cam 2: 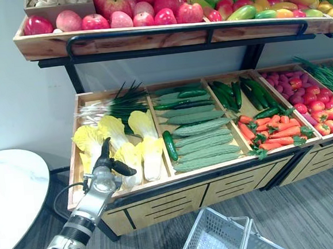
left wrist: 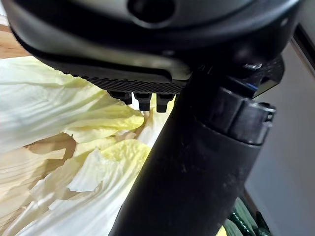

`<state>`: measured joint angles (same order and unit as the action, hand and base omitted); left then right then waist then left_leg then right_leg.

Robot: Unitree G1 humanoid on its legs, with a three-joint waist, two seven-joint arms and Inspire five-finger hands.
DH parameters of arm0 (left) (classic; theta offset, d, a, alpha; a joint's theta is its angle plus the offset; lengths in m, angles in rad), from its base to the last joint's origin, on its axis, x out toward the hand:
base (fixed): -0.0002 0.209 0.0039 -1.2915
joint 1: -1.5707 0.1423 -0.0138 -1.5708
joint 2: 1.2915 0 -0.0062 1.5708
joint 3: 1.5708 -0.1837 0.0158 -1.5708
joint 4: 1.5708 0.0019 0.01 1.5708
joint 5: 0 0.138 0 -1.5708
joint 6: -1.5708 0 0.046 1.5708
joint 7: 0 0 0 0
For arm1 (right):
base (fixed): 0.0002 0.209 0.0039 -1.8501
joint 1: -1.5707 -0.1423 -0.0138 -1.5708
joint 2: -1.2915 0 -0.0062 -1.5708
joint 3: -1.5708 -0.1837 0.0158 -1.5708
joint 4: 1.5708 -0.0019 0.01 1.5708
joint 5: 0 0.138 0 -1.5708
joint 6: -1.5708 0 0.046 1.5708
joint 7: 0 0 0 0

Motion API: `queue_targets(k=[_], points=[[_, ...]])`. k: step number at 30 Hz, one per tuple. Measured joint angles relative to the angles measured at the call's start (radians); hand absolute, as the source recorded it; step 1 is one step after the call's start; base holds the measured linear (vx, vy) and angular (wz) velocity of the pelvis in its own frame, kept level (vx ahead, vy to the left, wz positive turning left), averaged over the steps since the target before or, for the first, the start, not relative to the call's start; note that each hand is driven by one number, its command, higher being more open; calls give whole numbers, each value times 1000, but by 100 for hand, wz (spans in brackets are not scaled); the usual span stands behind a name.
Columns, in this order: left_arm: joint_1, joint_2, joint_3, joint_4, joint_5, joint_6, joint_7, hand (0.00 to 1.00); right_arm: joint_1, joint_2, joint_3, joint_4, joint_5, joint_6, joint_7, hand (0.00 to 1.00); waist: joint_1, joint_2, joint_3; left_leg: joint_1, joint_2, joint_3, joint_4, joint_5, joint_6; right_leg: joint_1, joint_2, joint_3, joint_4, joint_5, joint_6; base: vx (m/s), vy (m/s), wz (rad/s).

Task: Pick vegetable in the basket

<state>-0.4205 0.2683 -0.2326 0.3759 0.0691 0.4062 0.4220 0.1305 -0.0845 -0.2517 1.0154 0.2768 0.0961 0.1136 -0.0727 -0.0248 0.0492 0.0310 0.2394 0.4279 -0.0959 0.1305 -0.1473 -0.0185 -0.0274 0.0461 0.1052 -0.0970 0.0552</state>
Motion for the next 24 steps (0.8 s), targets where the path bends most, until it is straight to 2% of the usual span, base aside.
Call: queue_targets(k=[8,12,16,24], points=[[0,-1,-34,0,1,-1,4,100,-1,-5,6,-4,0,0,0,0,-5,3,14,-1,0,0,0,-1,-1,-1,0,1,-1,0,0,-29,-19,-1],[2,-1,-110,1,12,-15,-8,100,-10,-5,7,-21,1,0,-1,0,-4,8,40,-11,0,1,0,-1,-1,-13,1,3,4,0,0,0,0,0],[2,-33,-165,27,12,-39,-23,100,-36,-5,41,-22,3,0,-7,0,-8,2,65,-17,1,8,0,-1,-1,-23,1,8,5,0,0,-7,-7,-5],[-93,-35,-135,160,9,-142,1,100,-92,-19,96,-20,13,1,-9,0,11,15,94,-60,3,21,1,3,-7,-77,3,16,22,1,1,-22,-10,-2]])
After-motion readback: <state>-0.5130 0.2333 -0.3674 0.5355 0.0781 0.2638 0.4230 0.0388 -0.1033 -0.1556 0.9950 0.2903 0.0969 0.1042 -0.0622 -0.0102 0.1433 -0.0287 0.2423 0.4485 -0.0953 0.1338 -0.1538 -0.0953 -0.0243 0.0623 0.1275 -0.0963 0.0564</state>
